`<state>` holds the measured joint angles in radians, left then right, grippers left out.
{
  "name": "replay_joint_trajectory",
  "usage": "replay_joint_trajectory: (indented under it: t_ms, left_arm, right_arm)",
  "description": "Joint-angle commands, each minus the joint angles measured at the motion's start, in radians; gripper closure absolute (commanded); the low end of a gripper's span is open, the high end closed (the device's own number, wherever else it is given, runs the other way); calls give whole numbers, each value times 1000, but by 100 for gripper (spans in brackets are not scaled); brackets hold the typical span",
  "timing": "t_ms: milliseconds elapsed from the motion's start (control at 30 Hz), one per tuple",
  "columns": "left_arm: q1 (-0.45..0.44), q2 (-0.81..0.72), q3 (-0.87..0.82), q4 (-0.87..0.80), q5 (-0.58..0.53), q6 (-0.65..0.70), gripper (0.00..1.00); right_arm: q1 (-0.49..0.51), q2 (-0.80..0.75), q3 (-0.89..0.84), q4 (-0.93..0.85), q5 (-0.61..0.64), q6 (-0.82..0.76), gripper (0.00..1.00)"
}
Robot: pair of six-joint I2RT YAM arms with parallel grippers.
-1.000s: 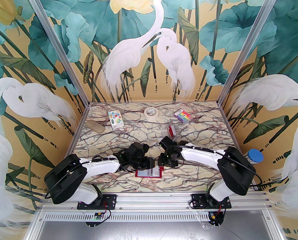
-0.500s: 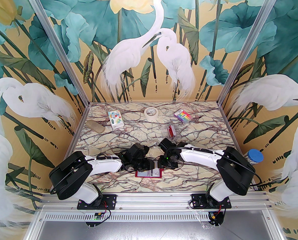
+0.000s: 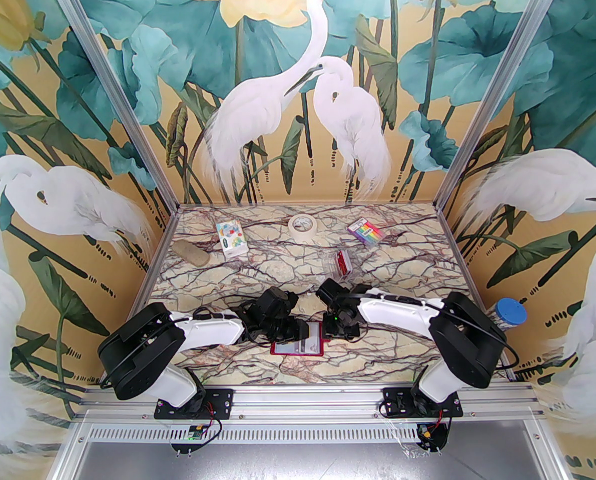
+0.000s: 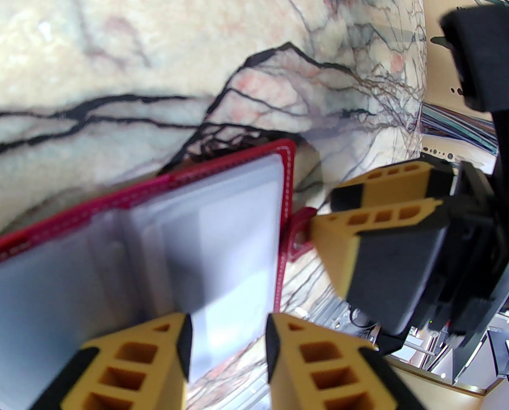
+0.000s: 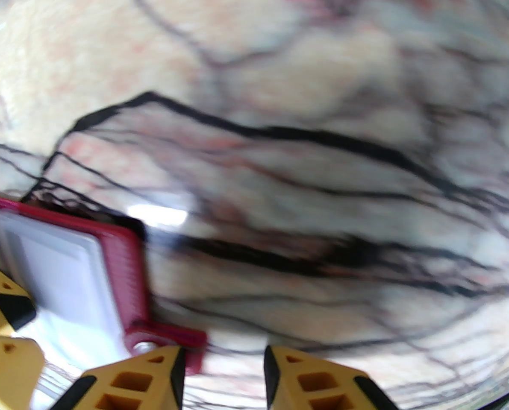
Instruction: Put the credit cards into the card holder
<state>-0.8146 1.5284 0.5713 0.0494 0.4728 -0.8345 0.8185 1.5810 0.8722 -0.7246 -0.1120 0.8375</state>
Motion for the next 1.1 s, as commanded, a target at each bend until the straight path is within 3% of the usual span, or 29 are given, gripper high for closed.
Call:
replay_joint_trajectory:
  t_ms: [0,333,633,800,1067]
  left_arm:
    - [-7,-24,-15,-37,-37,19,65]
    - [-8,-84,61,-109,-37,65,63]
    - [-6,-228,63,-203,-103,86,60]
    - [9,-319,25,-251,-139,77,60]
    - [108,-433,-60,-314,-135,57,59]
  right_arm:
    - [-2,-70,10,-49,62,-2,63]
    - [-21,-211,68,-16,121,-52,56]
    - [-106,-334,147,-41,235,-151,52]
    - [-174,-303,214,-62,253,-220,50]
    - [-254,-158,313,-142,241,-317,47]
